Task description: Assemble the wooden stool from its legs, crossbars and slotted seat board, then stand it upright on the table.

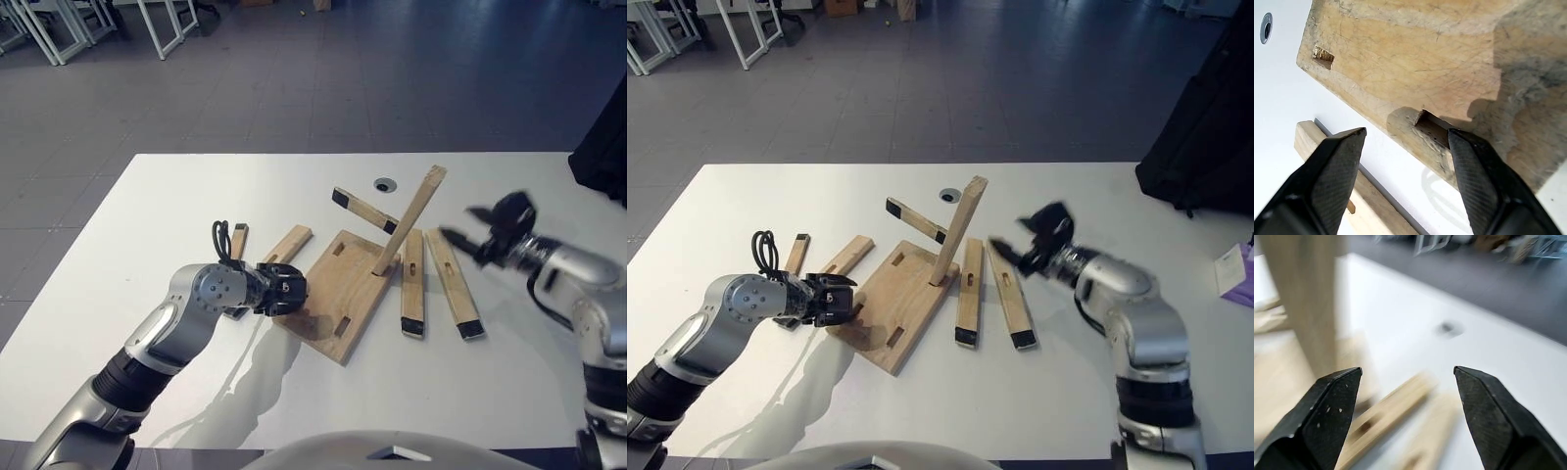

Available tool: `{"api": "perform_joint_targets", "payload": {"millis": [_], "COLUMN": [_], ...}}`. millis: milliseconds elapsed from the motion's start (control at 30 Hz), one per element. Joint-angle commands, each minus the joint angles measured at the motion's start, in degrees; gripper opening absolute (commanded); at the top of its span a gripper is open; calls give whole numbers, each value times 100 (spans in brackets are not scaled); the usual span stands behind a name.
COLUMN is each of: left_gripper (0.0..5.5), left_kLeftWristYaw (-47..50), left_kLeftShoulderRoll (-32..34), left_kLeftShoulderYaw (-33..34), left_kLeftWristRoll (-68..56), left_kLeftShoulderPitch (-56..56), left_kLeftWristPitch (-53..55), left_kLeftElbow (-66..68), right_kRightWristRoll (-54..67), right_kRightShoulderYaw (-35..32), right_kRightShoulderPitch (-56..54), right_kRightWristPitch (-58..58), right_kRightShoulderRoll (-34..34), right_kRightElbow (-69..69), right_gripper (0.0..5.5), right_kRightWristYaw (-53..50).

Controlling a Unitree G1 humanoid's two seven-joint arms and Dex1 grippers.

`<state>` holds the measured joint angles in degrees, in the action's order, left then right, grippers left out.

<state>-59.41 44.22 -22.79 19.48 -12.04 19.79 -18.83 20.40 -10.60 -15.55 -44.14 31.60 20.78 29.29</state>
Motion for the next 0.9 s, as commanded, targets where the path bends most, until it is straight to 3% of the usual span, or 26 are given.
{"api": "perform_joint_targets", "payload": {"millis": [33,133,233,367,500,733,900], "left_gripper": [308,308,308,308,308,308,308], "left_kLeftWristYaw": [-2,20,52,106,156,200,84], "left_kLeftShoulderRoll": [73,35,-5,-74,-109,-218,-552], "left_kLeftShoulderYaw": [38,11,-14,-31,-65,-80,562], "left_kLeftWristRoll": [32,40,49,76,94,68,-816], "left_kLeftShoulderPitch": [-23,-14,-12,-62,-29,53,-188], "left_kLeftWristPitch": [122,153,193,261,316,481,1260], "left_kLeftElbow": [62,46,36,31,14,-94,-348], "right_kRightWristRoll": [730,1080,1060,667,686,917,916], "right_kRightShoulderYaw": [-1032,-984,-592,79,355,-556,-1019], "right_kRightShoulderPitch": [-2154,-2863,-2629,-1657,-1439,-2298,-2255], "right_kRightWristPitch": [-486,-535,-542,-712,-963,-458,-246], "right_kRightShoulderRoll": [-1226,-1991,-2362,-2426,-2456,-2313,-1961], "right_kRightElbow": [475,574,198,-137,296,542,579], "right_gripper": [288,269,269,269,269,269,269], "right_kRightWristYaw": [-1862,-2583,-2722,-2835,-2909,-3119,-3138]}}
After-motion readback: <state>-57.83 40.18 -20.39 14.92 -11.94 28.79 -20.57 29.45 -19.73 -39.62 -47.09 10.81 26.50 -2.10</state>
